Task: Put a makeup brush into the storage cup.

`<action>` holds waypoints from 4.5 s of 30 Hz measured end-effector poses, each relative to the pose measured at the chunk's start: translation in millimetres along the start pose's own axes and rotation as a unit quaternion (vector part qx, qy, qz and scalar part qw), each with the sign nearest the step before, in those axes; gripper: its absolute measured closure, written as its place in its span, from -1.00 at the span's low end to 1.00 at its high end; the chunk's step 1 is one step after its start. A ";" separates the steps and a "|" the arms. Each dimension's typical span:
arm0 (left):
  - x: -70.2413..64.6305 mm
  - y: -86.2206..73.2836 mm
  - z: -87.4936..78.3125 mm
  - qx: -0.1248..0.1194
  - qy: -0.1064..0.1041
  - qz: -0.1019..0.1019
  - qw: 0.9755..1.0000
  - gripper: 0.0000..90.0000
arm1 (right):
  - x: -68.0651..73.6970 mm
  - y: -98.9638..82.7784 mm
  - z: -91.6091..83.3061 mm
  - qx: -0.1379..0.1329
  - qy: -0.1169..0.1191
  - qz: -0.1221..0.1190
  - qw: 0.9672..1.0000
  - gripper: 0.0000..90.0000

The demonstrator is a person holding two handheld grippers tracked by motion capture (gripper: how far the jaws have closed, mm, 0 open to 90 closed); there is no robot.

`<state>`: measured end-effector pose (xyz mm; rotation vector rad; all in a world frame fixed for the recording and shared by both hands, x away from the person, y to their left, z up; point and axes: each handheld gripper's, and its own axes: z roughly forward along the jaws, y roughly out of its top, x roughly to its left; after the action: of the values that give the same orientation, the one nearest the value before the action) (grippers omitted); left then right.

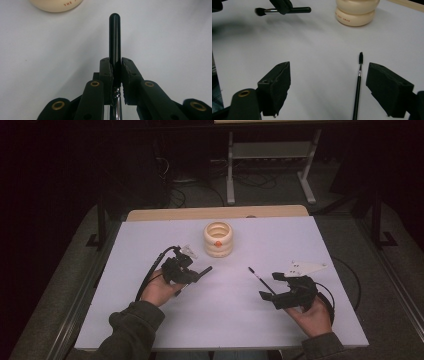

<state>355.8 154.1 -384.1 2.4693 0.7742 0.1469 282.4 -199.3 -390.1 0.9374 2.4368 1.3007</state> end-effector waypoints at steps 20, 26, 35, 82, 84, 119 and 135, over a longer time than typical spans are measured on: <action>-21.1 -9.4 -19.9 -0.017 -0.036 0.047 0.998 0.77 | 18.7 54.3 12.1 0.044 0.051 -0.065 0.996 -0.57; -30.1 -8.8 -25.3 -0.027 -0.046 0.062 0.997 0.77 | 21.4 66.1 17.3 0.054 0.074 -0.073 0.993 -0.57; -33.7 -9.4 -24.3 -0.023 -0.061 0.085 0.994 0.77 | 25.2 78.9 26.0 0.070 0.097 -0.092 0.989 -0.53; -74.8 -9.4 -13.3 -0.009 -0.134 0.205 0.969 0.35 | 40.0 68.0 42.1 0.099 0.253 -0.157 0.949 0.75; -73.0 -9.7 -14.3 -0.009 -0.143 0.212 0.967 0.63 | 38.9 66.2 41.1 0.095 0.255 -0.156 0.949 0.75; -61.8 -26.9 -20.2 -0.038 -0.169 0.166 0.971 0.12 | 56.2 40.1 58.8 0.134 0.239 -0.187 0.943 0.75; -61.9 -24.2 -19.9 -0.018 -0.182 0.181 0.966 0.68 | 60.5 46.7 73.0 0.127 0.214 -0.190 0.950 0.47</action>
<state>287.4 145.5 -376.6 2.4771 0.1619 -0.1565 290.1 -93.9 -389.1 0.2078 2.9723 1.1584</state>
